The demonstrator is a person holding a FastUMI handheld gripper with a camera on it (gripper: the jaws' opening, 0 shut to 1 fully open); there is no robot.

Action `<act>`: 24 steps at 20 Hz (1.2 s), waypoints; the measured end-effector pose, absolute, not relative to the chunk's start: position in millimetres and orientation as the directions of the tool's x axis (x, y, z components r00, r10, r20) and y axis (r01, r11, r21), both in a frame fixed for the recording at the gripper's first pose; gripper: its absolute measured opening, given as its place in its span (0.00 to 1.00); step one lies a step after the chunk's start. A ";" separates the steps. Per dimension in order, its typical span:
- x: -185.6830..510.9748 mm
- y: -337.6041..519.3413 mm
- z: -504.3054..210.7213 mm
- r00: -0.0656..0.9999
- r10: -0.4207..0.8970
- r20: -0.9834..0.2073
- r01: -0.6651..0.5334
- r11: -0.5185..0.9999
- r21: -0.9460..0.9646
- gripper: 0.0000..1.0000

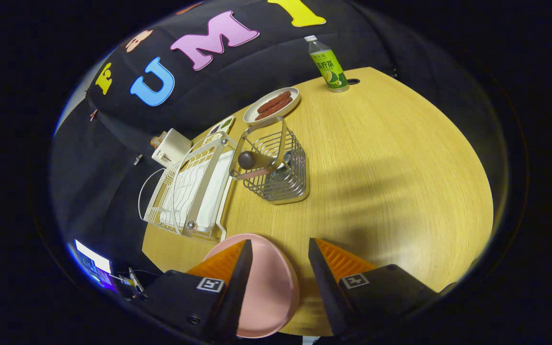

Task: Take the plate from the dish rack, then take the spoon from the basket and place it into the plate.

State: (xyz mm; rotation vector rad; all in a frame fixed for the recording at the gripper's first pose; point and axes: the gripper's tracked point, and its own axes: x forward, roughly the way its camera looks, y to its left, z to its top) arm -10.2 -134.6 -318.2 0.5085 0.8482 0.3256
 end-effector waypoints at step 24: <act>92.5 -138.1 -254.2 0.927 0.352 -0.131 -0.346 0.936 0.063 0.67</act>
